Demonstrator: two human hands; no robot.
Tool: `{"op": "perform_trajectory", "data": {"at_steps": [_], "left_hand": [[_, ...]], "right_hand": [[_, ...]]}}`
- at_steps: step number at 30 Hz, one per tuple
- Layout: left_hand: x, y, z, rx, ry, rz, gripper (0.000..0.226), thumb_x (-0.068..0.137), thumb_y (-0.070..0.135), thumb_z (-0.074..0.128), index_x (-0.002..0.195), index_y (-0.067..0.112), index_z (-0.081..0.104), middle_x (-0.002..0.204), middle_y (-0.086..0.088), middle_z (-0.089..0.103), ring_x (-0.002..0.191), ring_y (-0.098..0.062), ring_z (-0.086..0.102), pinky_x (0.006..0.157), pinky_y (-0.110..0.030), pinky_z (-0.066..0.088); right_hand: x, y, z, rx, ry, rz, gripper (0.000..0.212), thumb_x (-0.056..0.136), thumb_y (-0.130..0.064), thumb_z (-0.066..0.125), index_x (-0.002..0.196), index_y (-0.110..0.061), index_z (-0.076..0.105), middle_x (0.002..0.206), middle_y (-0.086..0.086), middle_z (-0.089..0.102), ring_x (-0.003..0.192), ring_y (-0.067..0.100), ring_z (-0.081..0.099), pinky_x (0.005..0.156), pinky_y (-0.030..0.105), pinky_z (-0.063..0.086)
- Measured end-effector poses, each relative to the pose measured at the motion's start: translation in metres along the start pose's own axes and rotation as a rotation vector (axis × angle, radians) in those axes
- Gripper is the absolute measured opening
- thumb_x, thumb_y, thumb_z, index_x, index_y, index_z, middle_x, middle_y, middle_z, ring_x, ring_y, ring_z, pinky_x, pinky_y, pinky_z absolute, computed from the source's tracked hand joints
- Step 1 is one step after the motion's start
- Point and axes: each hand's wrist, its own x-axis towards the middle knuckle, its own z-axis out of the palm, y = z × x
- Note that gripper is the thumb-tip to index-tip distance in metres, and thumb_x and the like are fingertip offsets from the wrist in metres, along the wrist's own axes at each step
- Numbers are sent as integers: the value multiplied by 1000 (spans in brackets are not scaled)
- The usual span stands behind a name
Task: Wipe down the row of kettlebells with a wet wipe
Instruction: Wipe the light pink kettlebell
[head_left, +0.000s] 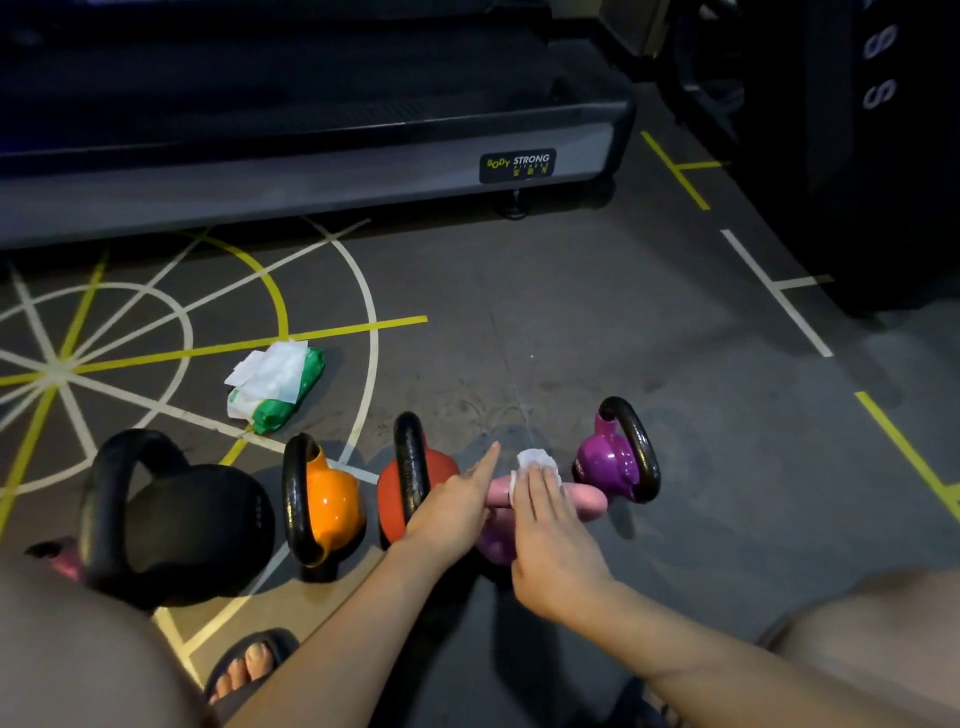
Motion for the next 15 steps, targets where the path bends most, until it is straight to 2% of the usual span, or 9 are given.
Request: {"op": "perform_trajectory", "data": {"at_steps": [3, 5, 7, 9, 11, 12, 13, 14, 15], "left_hand": [[-2, 3, 1, -13, -27, -13, 52, 92, 9, 59, 141, 18, 44, 133, -9, 59, 118, -32, 60, 98, -39, 47], [-3, 5, 1, 8, -50, -33, 43, 92, 6, 56, 133, 17, 48, 132, -9, 57, 119, -33, 59, 99, -41, 46], [-2, 5, 1, 40, -43, -31, 45, 93, 4, 51, 135, 18, 47, 133, -9, 57, 117, -34, 61, 99, -42, 47], [1, 2, 2, 39, -7, -5, 53, 95, 7, 51, 146, 21, 39, 129, -9, 62, 112, -31, 64, 96, -42, 50], [1, -2, 2, -35, 27, 2, 85, 95, 10, 55, 161, 28, 5, 114, -8, 68, 95, -25, 69, 85, -42, 56], [-3, -2, 1, -107, 38, 16, 101, 93, 8, 58, 159, 34, -13, 115, -7, 68, 90, -23, 69, 78, -40, 57], [-8, -1, 0, -181, 72, 58, 110, 90, 7, 61, 157, 39, -20, 134, -7, 61, 98, -22, 68, 77, -37, 58], [-13, 0, -2, -228, 118, 125, 113, 86, 5, 61, 156, 42, -20, 159, -5, 38, 120, -20, 61, 82, -33, 58], [-18, 1, -2, -235, 165, 203, 112, 83, 5, 61, 158, 40, -14, 170, 3, 10, 142, -15, 42, 91, -27, 56]], "right_hand": [[18, 26, -15, 0, 25, 23, 74, 91, -23, 52, 157, -15, 20, 155, 7, 35, 145, 25, 29, 122, 35, 17], [23, 34, -21, -25, 9, 71, 66, 93, -22, 49, 154, -17, 25, 148, 5, 43, 140, 25, 35, 119, 36, 22], [17, 22, -12, -68, -12, 49, 76, 94, -22, 49, 158, -8, 9, 157, 13, 25, 150, 32, 15, 124, 46, 8], [5, 4, -3, -48, -23, -36, 85, 93, -20, 48, 156, -1, -7, 163, 20, -1, 152, 37, -10, 123, 52, -3], [1, 1, 1, -73, -48, -132, 90, 92, -16, 46, 153, 0, -17, 161, 20, -23, 148, 35, -26, 123, 50, -6], [4, 5, -1, -81, -61, -142, 92, 91, -17, 47, 152, -1, -20, 160, 18, -29, 147, 33, -29, 123, 48, -7], [8, 10, -3, -61, -76, -121, 93, 92, -20, 47, 152, -1, -21, 159, 17, -31, 147, 32, -29, 124, 46, -8], [11, 13, -8, -11, -94, -75, 94, 94, -24, 49, 153, -1, -21, 159, 17, -30, 148, 30, -28, 124, 44, -10], [15, 15, -13, 55, -121, -26, 96, 94, -28, 51, 153, 0, -19, 160, 16, -28, 149, 29, -26, 123, 42, -12]]}}
